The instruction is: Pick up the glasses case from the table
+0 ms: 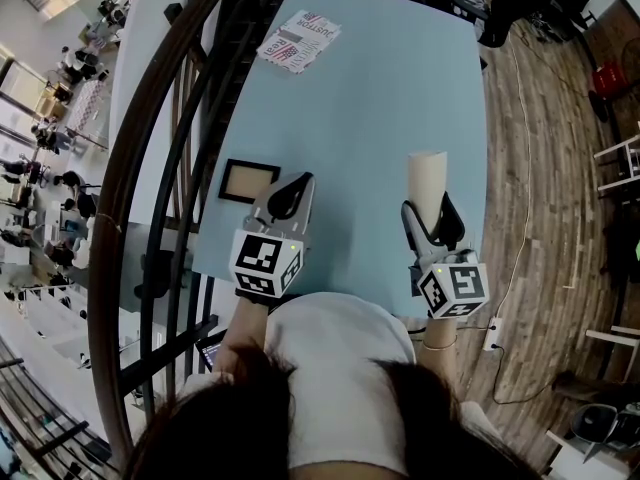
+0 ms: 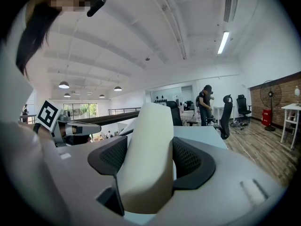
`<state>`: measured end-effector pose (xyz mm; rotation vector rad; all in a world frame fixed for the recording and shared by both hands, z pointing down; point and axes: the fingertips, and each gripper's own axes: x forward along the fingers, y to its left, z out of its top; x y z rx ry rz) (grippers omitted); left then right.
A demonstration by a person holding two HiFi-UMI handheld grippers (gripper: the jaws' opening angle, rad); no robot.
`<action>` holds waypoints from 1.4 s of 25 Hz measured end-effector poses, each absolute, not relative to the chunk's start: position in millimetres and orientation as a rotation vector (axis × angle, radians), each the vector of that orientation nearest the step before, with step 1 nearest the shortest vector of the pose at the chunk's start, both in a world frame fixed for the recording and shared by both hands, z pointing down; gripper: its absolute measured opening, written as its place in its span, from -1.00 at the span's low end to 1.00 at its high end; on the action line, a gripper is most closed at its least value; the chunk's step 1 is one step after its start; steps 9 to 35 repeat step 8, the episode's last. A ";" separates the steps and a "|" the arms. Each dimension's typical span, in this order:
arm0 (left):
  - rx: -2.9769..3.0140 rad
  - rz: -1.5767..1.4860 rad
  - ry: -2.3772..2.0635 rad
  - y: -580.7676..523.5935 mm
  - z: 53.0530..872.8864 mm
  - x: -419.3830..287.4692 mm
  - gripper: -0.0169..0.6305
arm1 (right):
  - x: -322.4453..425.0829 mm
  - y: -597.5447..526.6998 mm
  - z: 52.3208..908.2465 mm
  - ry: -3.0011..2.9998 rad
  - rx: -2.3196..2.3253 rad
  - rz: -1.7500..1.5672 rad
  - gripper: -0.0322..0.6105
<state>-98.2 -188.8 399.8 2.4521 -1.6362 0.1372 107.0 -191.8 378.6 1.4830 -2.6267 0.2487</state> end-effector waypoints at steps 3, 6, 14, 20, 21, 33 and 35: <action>2.450 0.137 -1.635 -188.9 400.7 -99.2 -0.77 | 106.3 -191.7 379.0 -2.625 1.484 0.250 0.04; 2.450 0.139 -1.631 -188.4 401.3 -99.0 -0.77 | 106.5 -191.5 378.9 -2.624 1.486 0.252 0.04; 2.449 0.141 -1.629 -187.6 401.8 -98.8 -0.77 | 107.0 -190.9 379.1 -2.622 1.489 0.254 0.04; 2.449 0.141 -1.629 -187.6 401.8 -98.8 -0.77 | 107.0 -190.9 379.1 -2.622 1.489 0.254 0.04; 2.449 0.141 -1.629 -187.6 401.8 -98.8 -0.77 | 107.0 -190.9 379.1 -2.622 1.489 0.254 0.04; 2.449 0.141 -1.629 -187.6 401.8 -98.8 -0.77 | 107.0 -190.9 379.1 -2.622 1.489 0.254 0.04; 2.449 0.141 -1.629 -187.6 401.8 -98.8 -0.77 | 107.0 -190.9 379.1 -2.622 1.489 0.254 0.04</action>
